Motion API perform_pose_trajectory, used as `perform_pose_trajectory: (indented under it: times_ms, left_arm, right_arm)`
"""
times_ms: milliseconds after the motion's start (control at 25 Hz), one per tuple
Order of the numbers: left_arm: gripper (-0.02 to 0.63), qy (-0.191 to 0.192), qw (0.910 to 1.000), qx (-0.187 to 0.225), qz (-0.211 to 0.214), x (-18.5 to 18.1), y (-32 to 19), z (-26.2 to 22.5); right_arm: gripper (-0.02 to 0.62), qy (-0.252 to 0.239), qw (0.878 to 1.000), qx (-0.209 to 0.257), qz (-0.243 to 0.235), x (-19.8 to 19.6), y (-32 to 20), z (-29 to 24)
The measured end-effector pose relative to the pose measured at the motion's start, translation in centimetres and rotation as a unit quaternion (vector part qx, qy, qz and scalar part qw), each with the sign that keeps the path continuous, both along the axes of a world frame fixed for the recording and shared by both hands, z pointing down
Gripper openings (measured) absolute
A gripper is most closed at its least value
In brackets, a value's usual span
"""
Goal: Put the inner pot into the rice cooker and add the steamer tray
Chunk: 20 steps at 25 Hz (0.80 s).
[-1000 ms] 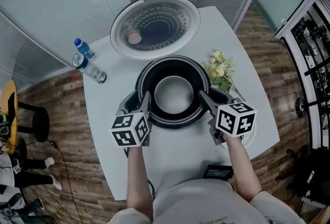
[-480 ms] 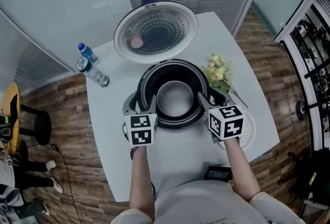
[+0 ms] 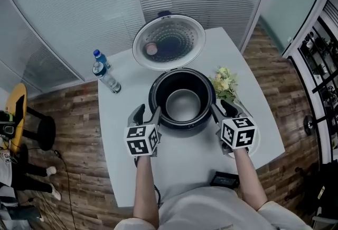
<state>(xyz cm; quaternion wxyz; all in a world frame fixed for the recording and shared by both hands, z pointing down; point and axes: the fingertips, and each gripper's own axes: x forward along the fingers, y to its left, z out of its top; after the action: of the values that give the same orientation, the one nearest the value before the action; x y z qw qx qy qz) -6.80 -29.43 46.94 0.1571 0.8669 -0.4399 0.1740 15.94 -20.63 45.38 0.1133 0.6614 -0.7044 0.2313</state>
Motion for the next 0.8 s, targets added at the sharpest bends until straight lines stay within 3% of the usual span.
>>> perform_pose_trajectory:
  times_ms: [280,800]
  left_arm:
    - [0.227,0.041,0.9987,-0.008,0.030,-0.1,5.8,-1.5]
    - [0.225,0.060,0.9935,-0.017,0.095,1.6,17.5,-1.2]
  right_arm:
    - [0.155,0.003,1.000,0.003,0.017,0.1,5.5,-1.1]
    - [0.155,-0.004,0.997,-0.008,0.080,1.9,18.2,-0.4]
